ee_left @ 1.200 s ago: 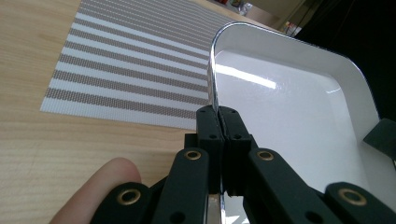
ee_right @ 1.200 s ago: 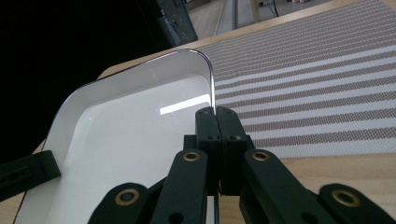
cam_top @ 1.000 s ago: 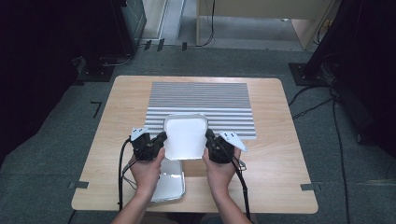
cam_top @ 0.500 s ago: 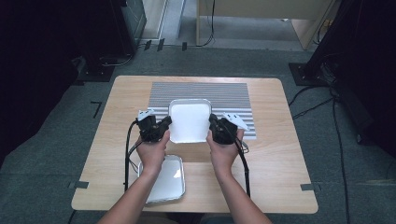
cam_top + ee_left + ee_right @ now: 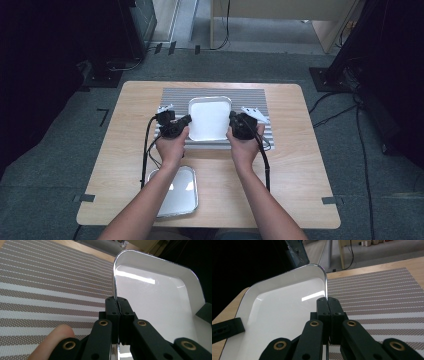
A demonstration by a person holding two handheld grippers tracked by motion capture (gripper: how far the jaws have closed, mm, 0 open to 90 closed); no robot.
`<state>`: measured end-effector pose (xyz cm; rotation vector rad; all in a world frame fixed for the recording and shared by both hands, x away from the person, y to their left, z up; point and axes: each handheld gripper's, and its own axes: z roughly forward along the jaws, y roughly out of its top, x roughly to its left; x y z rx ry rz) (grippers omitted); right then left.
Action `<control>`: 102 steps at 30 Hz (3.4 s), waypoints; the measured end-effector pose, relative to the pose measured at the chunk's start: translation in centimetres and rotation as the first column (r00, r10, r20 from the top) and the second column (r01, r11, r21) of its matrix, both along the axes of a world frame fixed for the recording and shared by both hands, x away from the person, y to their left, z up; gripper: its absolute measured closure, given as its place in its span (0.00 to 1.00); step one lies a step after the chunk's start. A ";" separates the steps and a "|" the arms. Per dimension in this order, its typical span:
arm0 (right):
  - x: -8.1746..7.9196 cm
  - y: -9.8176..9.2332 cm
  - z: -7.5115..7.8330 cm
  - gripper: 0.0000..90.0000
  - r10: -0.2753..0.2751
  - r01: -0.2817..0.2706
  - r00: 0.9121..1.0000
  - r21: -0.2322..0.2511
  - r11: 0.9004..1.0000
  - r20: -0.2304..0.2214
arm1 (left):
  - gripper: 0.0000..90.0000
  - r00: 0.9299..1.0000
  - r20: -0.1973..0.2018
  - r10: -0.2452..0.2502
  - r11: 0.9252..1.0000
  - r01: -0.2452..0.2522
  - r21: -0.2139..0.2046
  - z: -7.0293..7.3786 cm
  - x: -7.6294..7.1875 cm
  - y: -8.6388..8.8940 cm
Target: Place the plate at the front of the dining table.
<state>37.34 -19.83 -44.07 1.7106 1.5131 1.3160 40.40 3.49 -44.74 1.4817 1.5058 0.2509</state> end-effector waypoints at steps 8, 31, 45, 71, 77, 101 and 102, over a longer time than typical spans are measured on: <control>2.6 -0.7 -1.3 1.00 0.002 -0.002 0.999 -0.011 1.000 -0.039 | 0.99 0.998 -0.066 0.011 1.000 -0.010 0.005 -1.3 2.4 -0.8; 9.2 -1.9 -6.4 0.99 -0.003 -0.012 0.973 -0.062 0.998 -0.232 | 0.99 0.961 -0.278 -0.005 0.994 0.034 0.101 -4.5 9.2 -2.7; 11.6 -1.7 -6.9 0.97 0.058 -0.090 0.961 -0.106 0.990 -0.269 | 0.97 0.955 -0.297 -0.008 0.976 0.073 0.207 -4.7 11.5 -3.1; 11.8 -1.6 -7.1 0.95 0.089 -0.127 0.963 -0.135 0.983 -0.255 | 0.88 0.966 -0.255 -0.026 0.972 0.084 0.219 -5.0 11.9 -3.2; 11.8 -2.2 -7.3 0.90 0.130 -0.152 0.955 -0.061 0.987 -0.267 | 0.77 0.977 -0.212 -0.011 0.976 0.056 0.209 -4.6 11.7 -2.8; 9.8 -3.3 -4.8 0.28 0.230 -0.242 0.929 -0.006 0.970 -0.289 | 0.33 0.990 -0.132 -0.053 0.962 0.086 0.260 -3.0 8.5 -0.2; 9.6 -3.3 -4.9 0.26 0.224 -0.240 0.931 -0.020 0.971 -0.289 | 0.33 0.990 -0.132 -0.056 0.963 0.089 0.255 -2.9 8.3 0.0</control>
